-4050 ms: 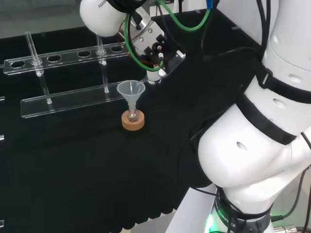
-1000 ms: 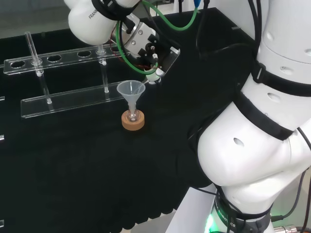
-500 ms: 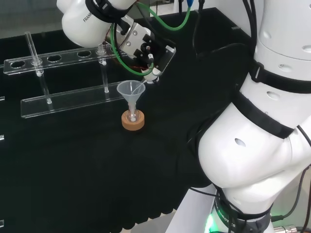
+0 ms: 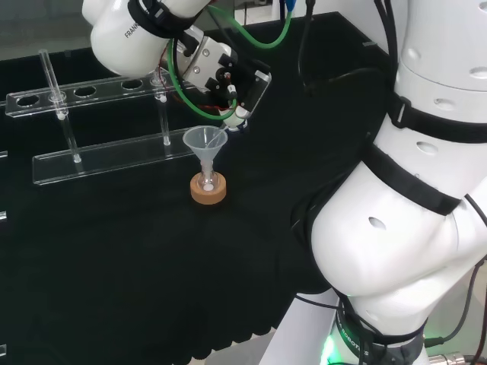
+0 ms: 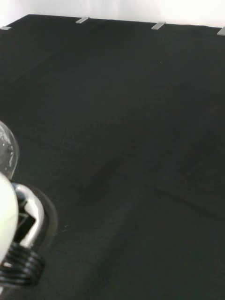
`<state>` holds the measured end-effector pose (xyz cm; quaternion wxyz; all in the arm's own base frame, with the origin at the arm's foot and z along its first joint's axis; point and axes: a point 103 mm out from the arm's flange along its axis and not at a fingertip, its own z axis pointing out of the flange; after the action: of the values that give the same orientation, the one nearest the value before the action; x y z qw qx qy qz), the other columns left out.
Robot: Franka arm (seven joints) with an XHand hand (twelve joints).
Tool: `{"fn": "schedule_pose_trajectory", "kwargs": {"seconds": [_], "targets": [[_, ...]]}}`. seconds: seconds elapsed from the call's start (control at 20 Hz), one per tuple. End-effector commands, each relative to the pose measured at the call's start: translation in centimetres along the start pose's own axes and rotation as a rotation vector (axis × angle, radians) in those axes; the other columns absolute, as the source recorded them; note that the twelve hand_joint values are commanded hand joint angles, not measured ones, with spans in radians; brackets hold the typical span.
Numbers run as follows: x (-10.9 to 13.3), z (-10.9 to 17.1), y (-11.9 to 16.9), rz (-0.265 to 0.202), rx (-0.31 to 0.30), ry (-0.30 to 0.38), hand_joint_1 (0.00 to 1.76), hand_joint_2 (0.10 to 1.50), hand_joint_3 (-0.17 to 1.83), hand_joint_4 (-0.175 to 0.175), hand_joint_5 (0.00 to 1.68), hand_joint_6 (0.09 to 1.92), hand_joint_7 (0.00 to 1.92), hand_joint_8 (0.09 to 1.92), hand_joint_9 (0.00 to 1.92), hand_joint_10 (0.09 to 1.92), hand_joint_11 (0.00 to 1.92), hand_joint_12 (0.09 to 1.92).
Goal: Pour all the NaCl from the weighing funnel into the round-bottom flask.
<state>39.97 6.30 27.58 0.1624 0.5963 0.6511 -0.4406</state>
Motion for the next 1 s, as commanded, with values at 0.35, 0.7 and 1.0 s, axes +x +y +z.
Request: {"fn": "schedule_pose_trajectory", "kwargs": {"seconds": [0.35,0.7,1.0], "targets": [[0.1,-0.14,0.04,0.004,0.011,-0.035,1.13,0.64,0.65,0.175,1.32,0.59,0.74,0.62,1.16,0.16,0.95,0.95],[0.19,-0.33,0.02,0.014,0.028,-0.05,1.13,0.64,0.65,0.175,1.32,0.59,0.74,0.62,1.16,0.16,0.95,0.95],[0.58,-0.81,0.06,0.015,0.033,-0.069,1.13,0.64,0.65,0.175,1.32,0.59,0.74,0.62,1.16,0.16,0.95,0.95]]}}
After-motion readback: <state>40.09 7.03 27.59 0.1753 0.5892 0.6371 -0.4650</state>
